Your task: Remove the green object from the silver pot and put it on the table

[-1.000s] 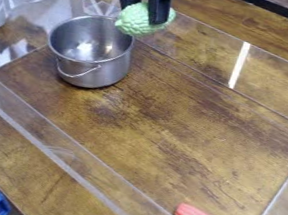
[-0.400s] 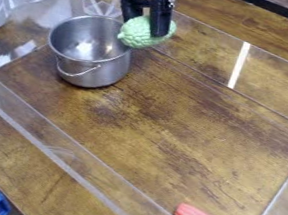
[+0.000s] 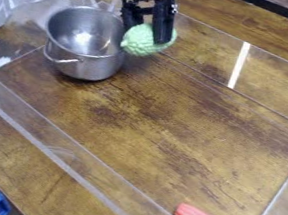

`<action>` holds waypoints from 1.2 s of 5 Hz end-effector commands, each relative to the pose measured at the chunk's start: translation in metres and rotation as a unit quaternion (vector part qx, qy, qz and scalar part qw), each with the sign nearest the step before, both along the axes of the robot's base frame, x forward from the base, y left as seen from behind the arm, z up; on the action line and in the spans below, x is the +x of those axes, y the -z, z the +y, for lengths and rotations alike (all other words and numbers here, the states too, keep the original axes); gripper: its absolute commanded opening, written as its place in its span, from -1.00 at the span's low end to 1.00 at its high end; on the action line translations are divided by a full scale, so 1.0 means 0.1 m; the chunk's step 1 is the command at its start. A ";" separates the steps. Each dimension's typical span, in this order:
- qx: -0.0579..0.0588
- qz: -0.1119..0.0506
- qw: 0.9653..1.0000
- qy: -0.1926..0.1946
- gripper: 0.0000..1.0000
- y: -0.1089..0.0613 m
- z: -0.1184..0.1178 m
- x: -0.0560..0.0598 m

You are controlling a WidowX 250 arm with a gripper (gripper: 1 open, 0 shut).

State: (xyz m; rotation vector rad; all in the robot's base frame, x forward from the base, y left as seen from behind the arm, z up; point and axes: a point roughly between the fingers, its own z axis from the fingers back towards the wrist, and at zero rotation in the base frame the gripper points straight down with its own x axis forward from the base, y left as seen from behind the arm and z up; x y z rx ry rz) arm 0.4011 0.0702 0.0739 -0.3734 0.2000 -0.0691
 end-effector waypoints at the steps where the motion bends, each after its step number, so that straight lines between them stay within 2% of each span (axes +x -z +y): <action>1: 0.005 -0.017 1.000 0.006 -1.00 -0.08 -0.03 0.00; 2: 0.008 -0.012 1.000 -0.025 -1.00 -0.04 -0.03 -0.01; 4: 0.013 -0.003 0.999 0.037 -1.00 0.19 0.15 -0.02; 6: 0.017 0.004 0.998 0.053 -1.00 0.15 -0.08 -0.16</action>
